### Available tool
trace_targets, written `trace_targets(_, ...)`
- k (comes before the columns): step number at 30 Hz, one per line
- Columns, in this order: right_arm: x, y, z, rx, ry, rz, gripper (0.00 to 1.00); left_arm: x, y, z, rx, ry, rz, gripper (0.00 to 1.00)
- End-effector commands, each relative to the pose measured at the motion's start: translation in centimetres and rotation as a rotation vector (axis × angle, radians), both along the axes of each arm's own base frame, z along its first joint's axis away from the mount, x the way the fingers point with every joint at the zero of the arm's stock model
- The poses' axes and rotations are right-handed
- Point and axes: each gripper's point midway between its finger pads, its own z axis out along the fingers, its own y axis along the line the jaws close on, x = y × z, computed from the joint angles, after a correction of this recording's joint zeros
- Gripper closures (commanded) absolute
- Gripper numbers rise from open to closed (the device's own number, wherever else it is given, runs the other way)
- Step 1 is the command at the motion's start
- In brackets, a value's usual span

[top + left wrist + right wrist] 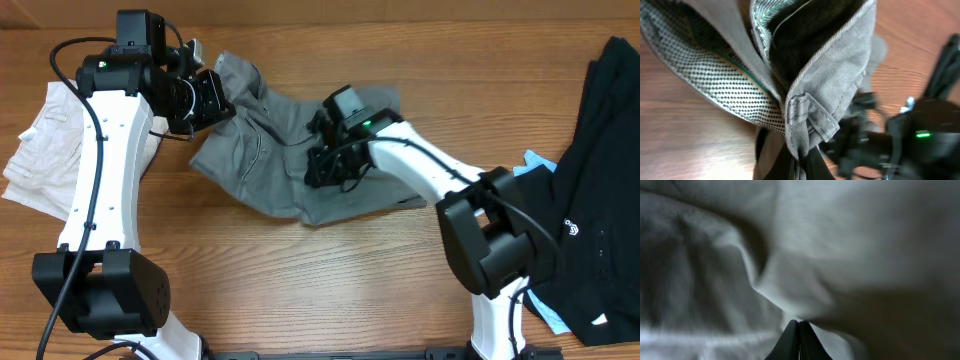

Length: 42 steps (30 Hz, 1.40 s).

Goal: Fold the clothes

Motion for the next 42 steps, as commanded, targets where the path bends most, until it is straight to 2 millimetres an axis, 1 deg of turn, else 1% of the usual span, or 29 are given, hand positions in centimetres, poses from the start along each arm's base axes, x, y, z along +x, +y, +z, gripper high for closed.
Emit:
trace_targets(1, -1.2, 2.4, -1.2, 0.006, 0.038, -0.002, 0.96, 0.6, -1.7, 3.1, -0.124, -0.074, -0.036, 0.96)
trace_targets(2, -1.6, 3.1, -1.7, 0.006, 0.04, 0.01, 0.96, 0.7, -1.8, 3.3, -0.135, -0.072, -0.024, 0.96)
trace_targets(3, -1.9, 3.6, -1.8, 0.011, 0.034, 0.024, 0.96, 0.7, -2.0, 3.5, -0.152, -0.074, -0.025, 0.96)
trace_targets(4, -2.3, 4.6, -2.1, 0.02, 0.021, 0.046, 0.96, 0.8, -2.4, 3.9, -0.182, -0.08, -0.032, 0.96)
trace_targets(5, -2.6, 5.7, -2.1, 0.035, 0.001, 0.067, 0.96, 0.9, -2.9, 4.4, -0.216, -0.091, -0.046, 0.96)
trace_targets(7, -2.8, 6.6, -1.9, 0.055, -0.025, 0.084, 0.96, 0.9, -3.2, 4.6, -0.232, -0.099, -0.055, 0.96)
trace_targets(10, -2.4, 6.9, -1.7, 0.065, -0.042, 0.085, 0.96, 0.8, -3.2, 4.5, -0.234, -0.089, -0.052, 0.96)
trace_targets(12, -1.9, 6.1, -1.8, 0.046, -0.041, 0.064, 0.96, 0.7, -3.2, 4.5, -0.234, -0.087, -0.052, 0.96)
trace_targets(14, -1.1, 4.7, -1.6, 0.014, -0.042, 0.03, 0.96, 0.7, -3.1, 4.4, -0.228, -0.083, -0.049, 0.96)
trace_targets(16, 0.1, 3.0, -0.8, -0.025, -0.056, -0.013, 0.96, 0.7, -2.9, 4.2, -0.214, -0.078, -0.042, 0.96)
trace_targets(18, 1.9, 0.4, 1.0, -0.073, -0.097, -0.078, 0.96, 0.8, -2.5, 3.9, -0.19, -0.075, -0.03, 0.96)
trace_targets(21, 4.1, -3.0, 4.7, -0.084, -0.171, -0.125, 0.96, 0.8, -2.3, 3.7, -0.171, -0.077, -0.024, 0.96)
trace_targets(23, 5.5, -6.5, 7.0, -0.101, -0.198, -0.203, 0.96, 0.9, -2.3, 3.7, -0.171, -0.078, -0.024, 0.96)
trace_targets(24, 5.9, -7.8, 7.4, -0.115, -0.199, -0.232, 0.96, 0.9, -2.3, 3.7, -0.172, -0.078, -0.024, 0.96)
trace_targets(25, 6.2, -9.6, 7.5, -0.14, -0.188, -0.268, 0.96, 0.9, -2.3, 3.7, -0.172, -0.078, -0.024, 0.96)
trace_targets(27, 6.3, -12.9, 6.8, -0.197, -0.138, -0.329, 0.96, 0.8, -2.4, 3.7, -0.171, -0.078, -0.026, 0.96)
trace_targets(28, 6.2, -14.0, 6.4, -0.22, -0.119, -0.347, 0.96, 0.8, -2.4, 3.7, -0.172, -0.078, -0.027, 0.96)
trace_targets(29, 5.8, -16.5, 5.4, -0.284, -0.081, -0.39, 0.96, 0.9, -2.5, 3.7, -0.164, -0.08, -0.028, 0.96)
trace_targets(32, 5.1, -19.7, 3.7, -0.364, -0.033, -0.437, 0.96, 1.1, -2.9, 3.7, -0.153, -0.089, -0.033, 0.96)
trace_targets(34, 4.4, -20.5, 2.6, -0.38, -0.012, -0.427, 0.96, 1.2, -3.4, 3.8, -0.156, -0.1, -0.042, 0.96)
trace_targets(35, 3.6, -20.8, 1.6, -0.392, 0.007, -0.412, 0.96, 1.3, -4.2, 4.0, -0.157, -0.115, -0.059, 0.96)
trace_targets(38, 2.1, -20.9, -0.2, -0.405, 0.043, -0.392, 0.96, 1.5, -5.5, 4.2, -0.145, -0.14, -0.09, 0.96)
trace_targets(40, 1.0, -20.7, -1.4, -0.415, 0.062, -0.378, 0.96, 1.6, -6.1, 3.9, -0.117, -0.136, -0.079, 0.96)
trace_targets(42, 0.3, -20.6, -2.1, -0.421, 0.073, -0.366, 0.96, 1.5, -6.8, 3.6, -0.094, -0.13, -0.075, 0.96)
